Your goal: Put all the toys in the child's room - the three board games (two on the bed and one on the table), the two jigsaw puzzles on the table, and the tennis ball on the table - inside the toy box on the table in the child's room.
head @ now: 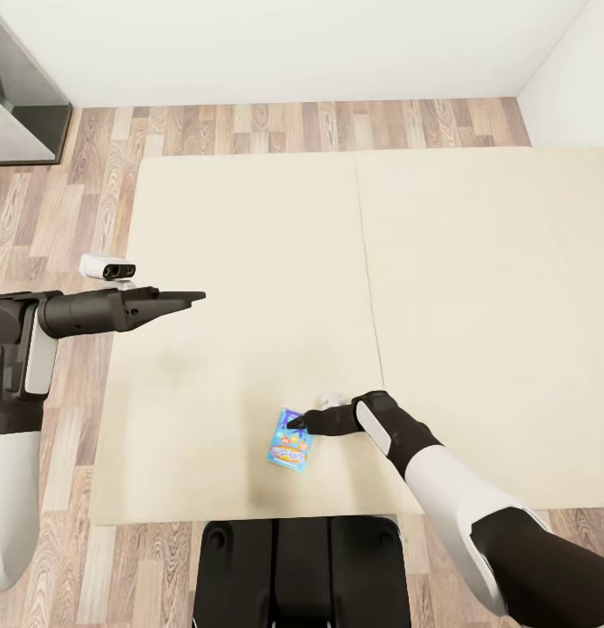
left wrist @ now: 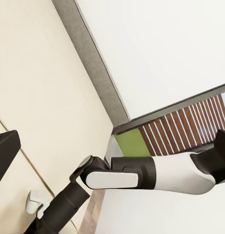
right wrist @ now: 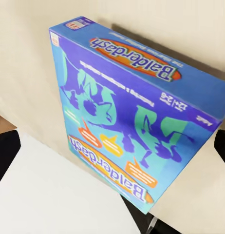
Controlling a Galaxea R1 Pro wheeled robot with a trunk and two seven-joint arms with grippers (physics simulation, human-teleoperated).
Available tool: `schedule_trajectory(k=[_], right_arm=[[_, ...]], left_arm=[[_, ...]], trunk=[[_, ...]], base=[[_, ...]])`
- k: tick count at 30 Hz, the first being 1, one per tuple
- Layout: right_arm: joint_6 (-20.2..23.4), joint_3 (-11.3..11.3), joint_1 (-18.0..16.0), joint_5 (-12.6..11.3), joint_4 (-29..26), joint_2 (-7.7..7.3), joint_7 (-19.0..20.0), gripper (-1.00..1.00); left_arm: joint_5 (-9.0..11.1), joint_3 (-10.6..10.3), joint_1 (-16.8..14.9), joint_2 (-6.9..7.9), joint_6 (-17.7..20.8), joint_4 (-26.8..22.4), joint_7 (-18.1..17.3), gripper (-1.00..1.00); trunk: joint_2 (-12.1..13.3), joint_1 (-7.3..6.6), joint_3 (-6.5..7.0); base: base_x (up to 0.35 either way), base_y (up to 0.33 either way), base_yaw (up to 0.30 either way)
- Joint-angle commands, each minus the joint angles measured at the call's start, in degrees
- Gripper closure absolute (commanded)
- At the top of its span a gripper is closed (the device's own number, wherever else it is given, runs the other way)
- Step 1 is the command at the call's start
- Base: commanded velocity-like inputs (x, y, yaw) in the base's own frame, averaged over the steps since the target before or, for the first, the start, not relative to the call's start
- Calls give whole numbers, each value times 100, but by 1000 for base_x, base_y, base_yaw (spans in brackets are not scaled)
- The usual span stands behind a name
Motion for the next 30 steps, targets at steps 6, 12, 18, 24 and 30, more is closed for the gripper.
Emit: schedule_trajectory(k=[6, 12, 18, 24, 30], right_arm=[[16, 5, -3, 10, -8, 46, 17, -100], [9, 3, -3, -14, -11, 126, 23, -100], [-132, 3, -3, -45, -11, 140, 68, -100], [-190, 3, -3, -32, -4, 143, 79, -100], [-276, 16, -3, -13, -1, 133, 84, -100]], left_arm=[[2, 0, 43, 11, 61, -1, -20, -100], [2, 0, 74, 21, 54, -1, -21, -100], [2, 0, 82, 38, 52, -1, -21, -100], [2, -6, 89, 40, 52, -1, -21, -100], [2, -7, 90, 40, 52, -1, -21, -100]], trunk=[[-9, 3, -6], [-9, 3, -6], [-9, 3, -6], [-9, 3, -6], [-9, 3, -6]], base=[[0, 0, 0], [0, 0, 0], [0, 0, 0], [0, 0, 0], [0, 0, 0]])
